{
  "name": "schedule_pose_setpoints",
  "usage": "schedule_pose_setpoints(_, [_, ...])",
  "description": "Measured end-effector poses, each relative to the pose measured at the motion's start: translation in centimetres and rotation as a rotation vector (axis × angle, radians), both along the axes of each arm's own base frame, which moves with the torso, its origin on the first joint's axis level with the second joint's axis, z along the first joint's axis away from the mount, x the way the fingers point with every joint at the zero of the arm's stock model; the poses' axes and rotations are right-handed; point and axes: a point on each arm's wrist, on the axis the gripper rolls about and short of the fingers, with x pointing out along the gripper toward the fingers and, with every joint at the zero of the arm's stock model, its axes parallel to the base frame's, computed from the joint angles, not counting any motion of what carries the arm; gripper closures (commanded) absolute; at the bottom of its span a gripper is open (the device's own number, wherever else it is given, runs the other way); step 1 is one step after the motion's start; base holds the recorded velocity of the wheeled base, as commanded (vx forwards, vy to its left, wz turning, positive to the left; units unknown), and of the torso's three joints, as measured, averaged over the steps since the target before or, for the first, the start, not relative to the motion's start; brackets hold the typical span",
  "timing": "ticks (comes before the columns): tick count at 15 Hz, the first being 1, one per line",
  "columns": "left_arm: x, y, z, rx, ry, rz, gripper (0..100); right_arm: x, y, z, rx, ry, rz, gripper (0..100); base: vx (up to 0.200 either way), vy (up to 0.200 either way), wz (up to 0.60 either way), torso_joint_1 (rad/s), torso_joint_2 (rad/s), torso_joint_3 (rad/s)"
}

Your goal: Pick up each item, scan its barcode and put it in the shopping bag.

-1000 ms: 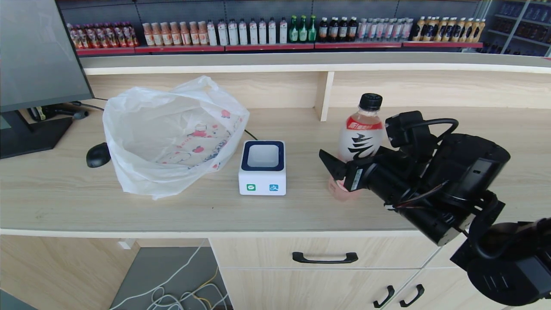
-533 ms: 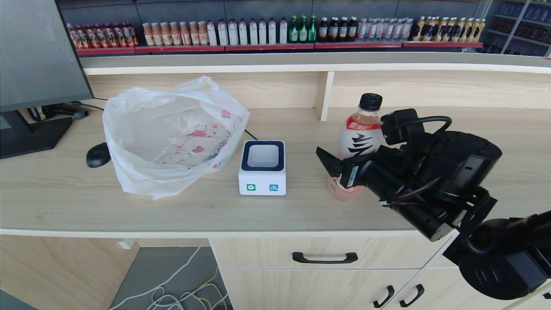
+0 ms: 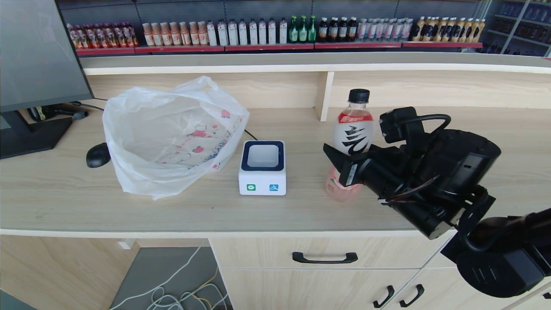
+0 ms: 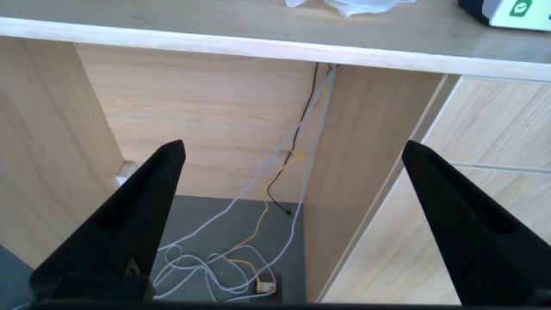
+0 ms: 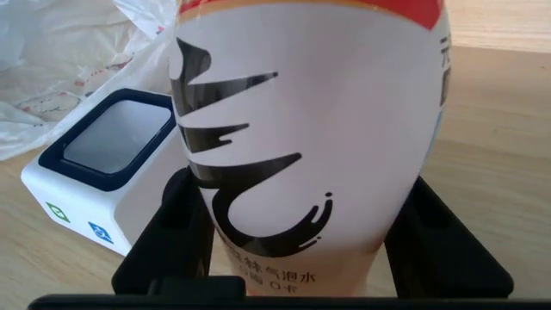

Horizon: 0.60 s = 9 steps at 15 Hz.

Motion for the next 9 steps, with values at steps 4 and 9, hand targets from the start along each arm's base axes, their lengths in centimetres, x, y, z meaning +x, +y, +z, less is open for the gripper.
schedule_pose_setpoints(4, [0.0, 0.0, 0.0, 0.0, 0.0, -0.001, 0, -0.15, -0.11, 0.27, 0.004, -0.004, -0.001, 100, 0.0, 0.0, 0.0, 0.0, 0.0, 0.0])
schedule_pose_setpoints(9, [0.0, 0.0, 0.0, 0.0, 0.0, 0.0, 0, -0.83, -0.57, 1.0, 0.018, -0.02, 0.0, 100, 0.0, 0.0, 0.0, 0.0, 0.0, 0.0])
